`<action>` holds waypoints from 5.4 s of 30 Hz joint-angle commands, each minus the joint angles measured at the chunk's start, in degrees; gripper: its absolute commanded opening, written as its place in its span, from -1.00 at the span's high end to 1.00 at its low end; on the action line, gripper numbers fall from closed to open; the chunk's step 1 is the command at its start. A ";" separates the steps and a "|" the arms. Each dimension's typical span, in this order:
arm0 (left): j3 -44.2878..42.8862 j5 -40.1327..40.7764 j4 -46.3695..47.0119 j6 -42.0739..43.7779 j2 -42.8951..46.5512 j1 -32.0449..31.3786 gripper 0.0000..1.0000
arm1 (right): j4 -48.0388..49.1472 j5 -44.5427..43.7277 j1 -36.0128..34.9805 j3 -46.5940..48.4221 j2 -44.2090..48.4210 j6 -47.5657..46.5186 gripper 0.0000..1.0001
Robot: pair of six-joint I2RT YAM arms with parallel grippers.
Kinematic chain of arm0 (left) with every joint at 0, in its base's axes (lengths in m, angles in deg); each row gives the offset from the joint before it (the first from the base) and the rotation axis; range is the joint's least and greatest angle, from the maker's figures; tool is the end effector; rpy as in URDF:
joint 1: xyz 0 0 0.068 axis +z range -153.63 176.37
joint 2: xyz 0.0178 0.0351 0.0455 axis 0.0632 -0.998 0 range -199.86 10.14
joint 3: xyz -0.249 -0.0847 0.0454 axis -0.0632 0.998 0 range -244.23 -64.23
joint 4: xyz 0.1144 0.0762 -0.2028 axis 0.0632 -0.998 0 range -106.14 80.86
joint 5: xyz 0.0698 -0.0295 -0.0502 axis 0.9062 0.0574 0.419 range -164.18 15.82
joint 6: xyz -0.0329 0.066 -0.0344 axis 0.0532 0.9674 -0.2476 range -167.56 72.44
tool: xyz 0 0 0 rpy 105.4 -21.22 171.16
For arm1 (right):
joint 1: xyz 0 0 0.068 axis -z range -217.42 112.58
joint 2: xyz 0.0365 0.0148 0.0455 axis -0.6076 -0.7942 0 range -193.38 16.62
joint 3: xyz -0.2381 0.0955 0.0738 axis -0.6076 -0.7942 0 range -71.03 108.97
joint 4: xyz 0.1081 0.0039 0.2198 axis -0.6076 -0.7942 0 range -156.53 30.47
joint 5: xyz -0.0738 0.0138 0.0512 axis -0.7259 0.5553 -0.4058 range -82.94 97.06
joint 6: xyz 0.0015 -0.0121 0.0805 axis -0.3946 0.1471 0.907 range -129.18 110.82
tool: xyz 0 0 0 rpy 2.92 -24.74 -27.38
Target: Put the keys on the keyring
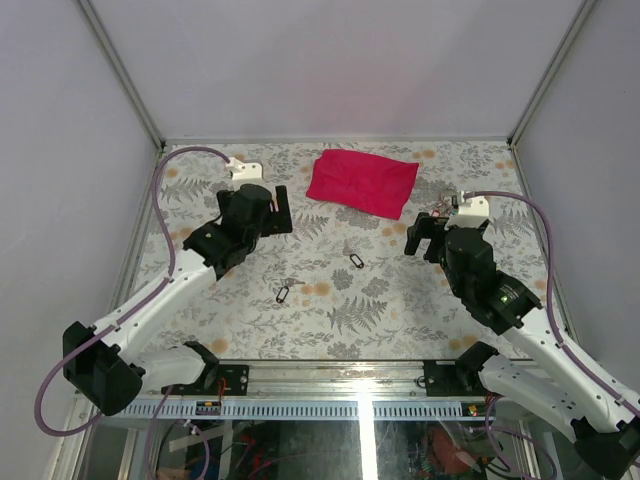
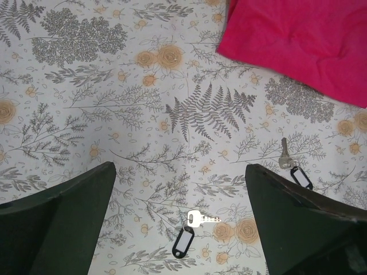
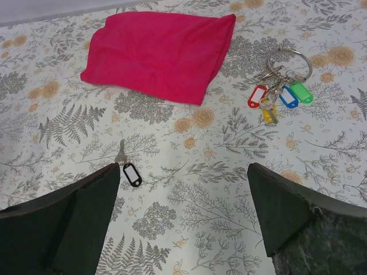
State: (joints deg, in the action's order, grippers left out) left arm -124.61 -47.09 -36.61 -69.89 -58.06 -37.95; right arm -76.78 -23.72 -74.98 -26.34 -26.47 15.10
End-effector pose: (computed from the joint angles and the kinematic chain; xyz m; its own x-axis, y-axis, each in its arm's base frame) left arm 0.2406 -0.1253 0.3024 -0.5155 -0.0577 -0.8550 -0.0008 0.9978 -0.0668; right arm 0.1702 0.0853 0.3197 -0.2497 0.2536 -0.9345 -0.0334 0.9623 0.2701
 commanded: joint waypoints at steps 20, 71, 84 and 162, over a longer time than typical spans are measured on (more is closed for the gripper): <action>-7.46 -24.74 4.93 2.27 -4.03 18.48 -1.00 | -9.29 14.98 5.82 19.26 -28.16 -6.02 -0.99; -1.60 -34.19 5.74 2.05 -6.30 24.06 -1.00 | -0.24 34.39 44.10 56.00 -85.09 9.02 0.03; -1.76 -35.47 5.84 2.06 -7.09 25.38 -1.00 | -1.77 36.50 43.03 59.60 -90.14 9.36 0.09; -10.11 -49.18 16.38 0.40 -8.33 13.68 -0.99 | 104.81 74.67 40.87 -10.17 -48.82 46.53 1.00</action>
State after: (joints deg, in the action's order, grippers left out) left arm -129.01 -95.02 -25.11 -68.18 -64.56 -21.65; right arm 18.95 50.11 -32.95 -34.32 -84.53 60.73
